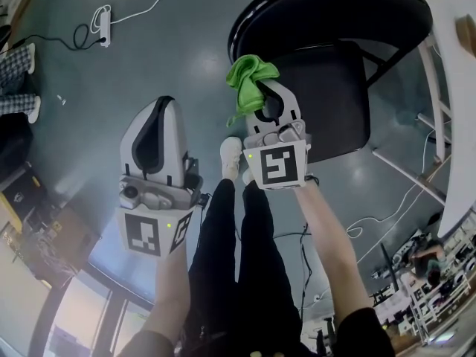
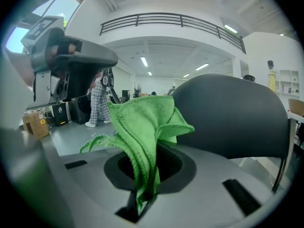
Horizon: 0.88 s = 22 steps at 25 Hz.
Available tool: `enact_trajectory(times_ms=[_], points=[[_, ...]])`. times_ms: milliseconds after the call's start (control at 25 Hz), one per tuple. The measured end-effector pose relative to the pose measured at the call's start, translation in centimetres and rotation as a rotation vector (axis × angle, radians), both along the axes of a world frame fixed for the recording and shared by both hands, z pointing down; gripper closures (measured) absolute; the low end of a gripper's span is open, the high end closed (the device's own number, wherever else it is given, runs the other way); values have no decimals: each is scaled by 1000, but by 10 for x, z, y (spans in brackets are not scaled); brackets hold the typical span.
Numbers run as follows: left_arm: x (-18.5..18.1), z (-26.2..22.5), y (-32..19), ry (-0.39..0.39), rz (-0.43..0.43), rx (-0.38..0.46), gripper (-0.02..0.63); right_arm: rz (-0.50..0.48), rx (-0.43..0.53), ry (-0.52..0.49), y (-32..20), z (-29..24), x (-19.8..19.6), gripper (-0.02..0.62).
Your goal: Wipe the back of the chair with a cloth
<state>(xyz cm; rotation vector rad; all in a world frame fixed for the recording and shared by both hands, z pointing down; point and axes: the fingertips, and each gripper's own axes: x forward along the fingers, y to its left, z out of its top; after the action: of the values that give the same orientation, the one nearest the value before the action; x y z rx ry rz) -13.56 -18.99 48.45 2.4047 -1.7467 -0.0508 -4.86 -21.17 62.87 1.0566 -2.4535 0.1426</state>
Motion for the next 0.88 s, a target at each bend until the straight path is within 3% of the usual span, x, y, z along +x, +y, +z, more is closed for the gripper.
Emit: enact_trajectory(times_ms=[160, 360, 600, 880], points=[[0, -1, 0, -1, 3, 2, 600, -60, -18, -6, 12, 2, -13, 551], [4, 1, 0, -1, 11, -2, 600, -19, -4, -43, 10, -11, -1, 551], [19, -6, -1, 1, 31, 1, 601, 166, 10, -124, -10, -44, 59, 551], [38, -23, -12, -11, 62, 22, 601, 355, 66, -92, -42, -66, 152, 551]])
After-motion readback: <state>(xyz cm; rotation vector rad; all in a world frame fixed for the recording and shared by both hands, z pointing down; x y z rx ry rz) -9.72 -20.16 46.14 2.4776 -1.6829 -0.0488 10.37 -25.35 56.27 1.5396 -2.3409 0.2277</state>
